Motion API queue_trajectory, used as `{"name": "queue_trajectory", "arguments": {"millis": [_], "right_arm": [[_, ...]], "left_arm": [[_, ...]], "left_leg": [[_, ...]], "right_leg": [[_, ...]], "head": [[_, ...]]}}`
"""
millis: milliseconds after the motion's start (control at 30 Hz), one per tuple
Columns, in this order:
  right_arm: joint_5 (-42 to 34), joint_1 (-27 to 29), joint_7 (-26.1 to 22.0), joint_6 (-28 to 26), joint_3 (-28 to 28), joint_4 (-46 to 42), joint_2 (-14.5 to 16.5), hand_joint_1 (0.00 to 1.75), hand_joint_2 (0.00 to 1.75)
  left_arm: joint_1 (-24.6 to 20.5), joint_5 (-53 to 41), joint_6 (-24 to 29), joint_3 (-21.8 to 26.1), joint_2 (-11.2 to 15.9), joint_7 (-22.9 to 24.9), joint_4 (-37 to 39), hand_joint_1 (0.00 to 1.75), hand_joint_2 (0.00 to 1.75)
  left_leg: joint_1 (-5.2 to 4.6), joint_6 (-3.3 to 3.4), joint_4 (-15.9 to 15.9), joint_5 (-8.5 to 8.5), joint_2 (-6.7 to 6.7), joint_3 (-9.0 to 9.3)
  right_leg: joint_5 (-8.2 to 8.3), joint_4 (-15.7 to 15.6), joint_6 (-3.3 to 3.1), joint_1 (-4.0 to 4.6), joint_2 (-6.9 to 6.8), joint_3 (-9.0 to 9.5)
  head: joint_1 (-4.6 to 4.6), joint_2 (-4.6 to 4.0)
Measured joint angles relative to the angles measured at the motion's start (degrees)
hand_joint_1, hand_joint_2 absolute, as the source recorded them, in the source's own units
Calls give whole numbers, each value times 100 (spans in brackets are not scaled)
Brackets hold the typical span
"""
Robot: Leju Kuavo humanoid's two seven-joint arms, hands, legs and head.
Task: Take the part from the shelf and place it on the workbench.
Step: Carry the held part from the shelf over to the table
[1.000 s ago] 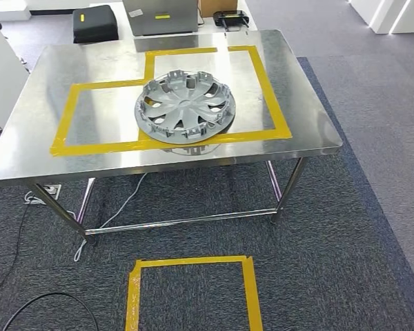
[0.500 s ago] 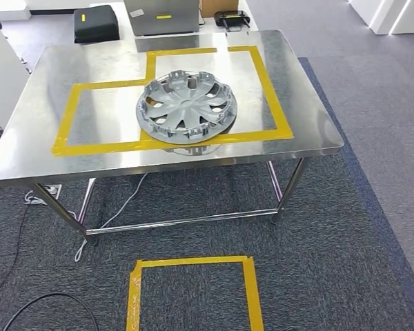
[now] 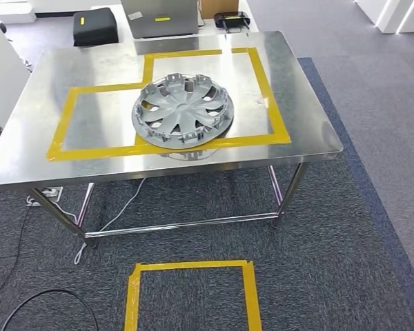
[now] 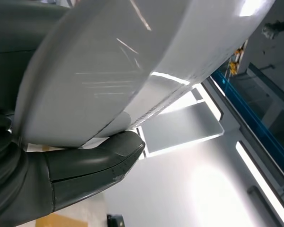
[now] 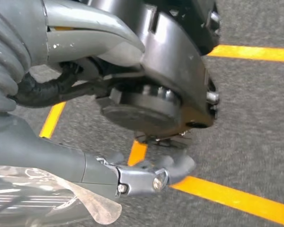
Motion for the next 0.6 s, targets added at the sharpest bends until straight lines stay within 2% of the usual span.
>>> {"name": "queue_trajectory", "arguments": {"millis": [67,133,233,267,300,333,400,433,500,600], "right_arm": [[2,17,-5,6,-3,-4,1,0,175],[3,37,-10,7,-3,-10,1,0,175],[5,53,-12,8,-5,-15,1,0,175],[7,54,-12,8,-5,-15,1,0,175],[9,55,-12,9,-5,-15,1,0,175],[13,55,-12,9,-6,-15,1,0,175],[20,56,-13,9,-6,-15,1,0,175],[24,54,-14,10,-6,-15,0,0,175],[26,53,-18,12,-4,-16,0,0,175],[31,51,-25,13,-1,-17,1,0,175]], "left_arm": [[13,4,8,1,-7,-10,0,175,175],[15,11,13,3,-9,-24,0,175,175],[19,22,15,6,-10,-32,1,175,175],[22,26,15,7,-10,-32,2,175,175],[22,28,15,7,-10,-32,2,175,175],[22,31,15,8,-10,-33,3,175,175],[19,32,15,14,-10,-40,3,175,175],[19,32,14,22,-11,-45,5,175,175],[12,31,13,39,-13,-58,8,175,175],[19,33,13,54,-19,-73,9,175,175]], "left_leg": [[19,-29,45,-42,17,-1],[23,-42,393,-221,107,-158],[4,-13,1544,-637,180,-803],[-1,7,1774,-649,180,-967],[-10,35,1812,-548,180,-1041],[-27,73,1643,-340,180,-1014],[-76,163,1015,127,185,-796],[-107,198,720,259,192,-677],[-155,218,409,231,206,-536],[-154,236,262,178,190,-464]], "right_leg": [[-32,40,-108,8,-23,11],[-54,34,-182,17,-58,42],[-107,32,-258,66,-119,86],[-129,32,-271,84,-130,106],[-155,32,-276,99,-135,137],[-185,31,-271,109,-135,179],[-251,20,-249,115,-134,264],[-286,13,-224,124,-133,289],[-328,-16,-165,127,-146,288],[-354,-69,-63,120,-172,334]], "head": [[-31,0],[-49,-1],[-60,-2],[-60,-2],[-60,-2],[-59,-2],[-58,-1],[-65,0],[-79,0],[-88,0]]}}
